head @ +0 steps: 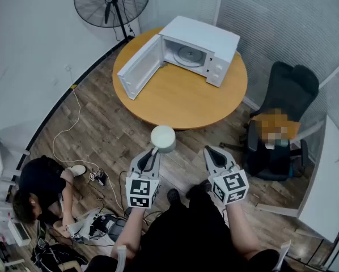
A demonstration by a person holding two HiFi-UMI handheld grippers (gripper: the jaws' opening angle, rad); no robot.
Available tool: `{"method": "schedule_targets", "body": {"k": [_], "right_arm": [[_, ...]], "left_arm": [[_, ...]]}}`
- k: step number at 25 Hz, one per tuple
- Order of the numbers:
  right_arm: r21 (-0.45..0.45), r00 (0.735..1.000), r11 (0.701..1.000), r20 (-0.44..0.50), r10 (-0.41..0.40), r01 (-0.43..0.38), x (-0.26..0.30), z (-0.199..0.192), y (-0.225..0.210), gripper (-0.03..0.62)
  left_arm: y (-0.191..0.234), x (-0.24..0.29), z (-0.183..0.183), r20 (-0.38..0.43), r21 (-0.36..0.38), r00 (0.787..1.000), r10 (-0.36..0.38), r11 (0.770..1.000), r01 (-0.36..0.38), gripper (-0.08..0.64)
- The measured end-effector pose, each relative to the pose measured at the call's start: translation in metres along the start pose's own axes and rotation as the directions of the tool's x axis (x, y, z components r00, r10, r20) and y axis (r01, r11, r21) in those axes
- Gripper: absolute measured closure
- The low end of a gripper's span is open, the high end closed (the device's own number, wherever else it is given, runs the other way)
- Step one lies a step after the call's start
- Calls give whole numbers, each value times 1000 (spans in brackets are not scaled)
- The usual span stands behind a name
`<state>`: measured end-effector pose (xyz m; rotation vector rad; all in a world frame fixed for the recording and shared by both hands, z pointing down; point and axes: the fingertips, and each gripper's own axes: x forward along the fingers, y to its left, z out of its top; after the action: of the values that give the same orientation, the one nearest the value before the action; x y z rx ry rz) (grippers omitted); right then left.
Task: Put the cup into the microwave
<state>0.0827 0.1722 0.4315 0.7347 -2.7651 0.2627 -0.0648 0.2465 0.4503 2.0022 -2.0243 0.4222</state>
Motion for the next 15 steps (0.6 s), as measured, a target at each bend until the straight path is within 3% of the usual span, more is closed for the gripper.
{"method": "schedule_targets", "body": {"k": [8, 15], "right_arm": [[-33, 1000, 999, 16, -2, 3, -12, 5, 6, 584], [-6, 998, 1000, 53, -29, 30, -19, 7, 11, 583]], "left_arm": [[-2, -7, 9, 28, 28, 1000, 8, 1000, -9, 514], [-9, -19, 10, 36, 34, 999, -2, 999, 0, 514]]}}
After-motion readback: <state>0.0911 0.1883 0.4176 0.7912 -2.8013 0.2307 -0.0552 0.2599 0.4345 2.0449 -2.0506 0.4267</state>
